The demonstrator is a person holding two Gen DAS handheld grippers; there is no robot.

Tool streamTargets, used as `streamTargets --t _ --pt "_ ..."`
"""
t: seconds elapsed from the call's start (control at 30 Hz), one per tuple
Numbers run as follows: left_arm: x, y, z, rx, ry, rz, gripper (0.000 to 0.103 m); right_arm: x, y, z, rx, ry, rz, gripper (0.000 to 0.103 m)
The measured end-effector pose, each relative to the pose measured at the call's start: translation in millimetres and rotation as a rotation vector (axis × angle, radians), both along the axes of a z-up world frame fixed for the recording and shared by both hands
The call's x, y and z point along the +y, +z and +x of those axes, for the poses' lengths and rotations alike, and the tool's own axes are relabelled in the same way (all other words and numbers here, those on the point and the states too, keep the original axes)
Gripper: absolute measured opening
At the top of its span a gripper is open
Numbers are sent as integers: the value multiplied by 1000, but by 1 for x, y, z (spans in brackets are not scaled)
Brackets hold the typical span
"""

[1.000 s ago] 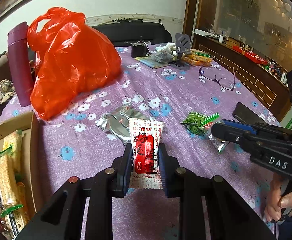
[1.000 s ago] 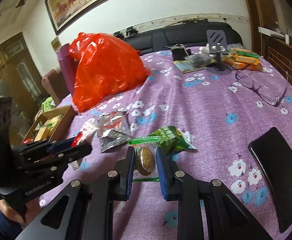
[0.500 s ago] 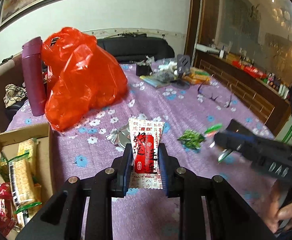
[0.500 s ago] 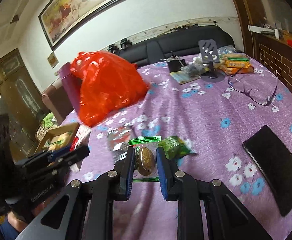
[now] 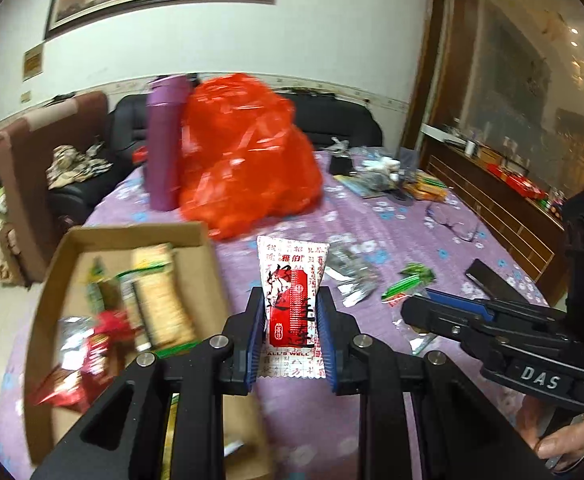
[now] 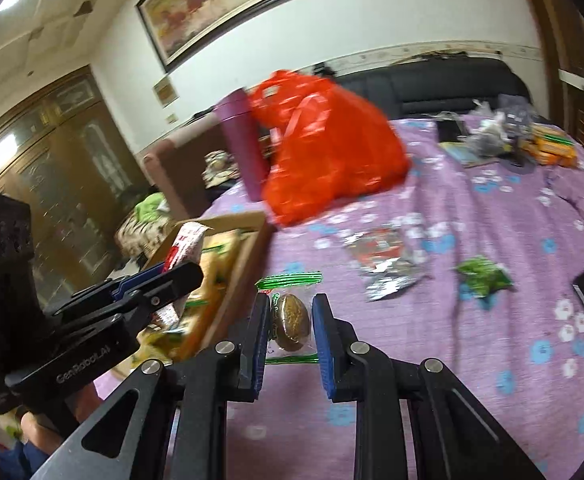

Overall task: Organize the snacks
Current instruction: 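Carry the sauce packet with the left tool while the right tool carries the bread pack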

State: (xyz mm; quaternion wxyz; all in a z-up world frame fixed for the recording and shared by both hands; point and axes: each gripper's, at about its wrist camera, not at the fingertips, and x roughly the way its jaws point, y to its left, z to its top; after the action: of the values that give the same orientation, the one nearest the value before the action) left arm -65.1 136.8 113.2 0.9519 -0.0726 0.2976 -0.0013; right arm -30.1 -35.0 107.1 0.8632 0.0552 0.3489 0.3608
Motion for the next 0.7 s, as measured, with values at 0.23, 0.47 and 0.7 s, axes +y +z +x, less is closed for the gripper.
streamTargets --t 0.23,0.47,0.7 --pt "57 -17 -33 6 130 0 24 45 -4 -17 16 98 -14 24" --pt "105 -37 -45 39 230 -26 26 87 -16 -25 58 185 -19 24" --pt "122 -55 -40 75 248 -62 26 129 -26 -23 79 237 -33 24"
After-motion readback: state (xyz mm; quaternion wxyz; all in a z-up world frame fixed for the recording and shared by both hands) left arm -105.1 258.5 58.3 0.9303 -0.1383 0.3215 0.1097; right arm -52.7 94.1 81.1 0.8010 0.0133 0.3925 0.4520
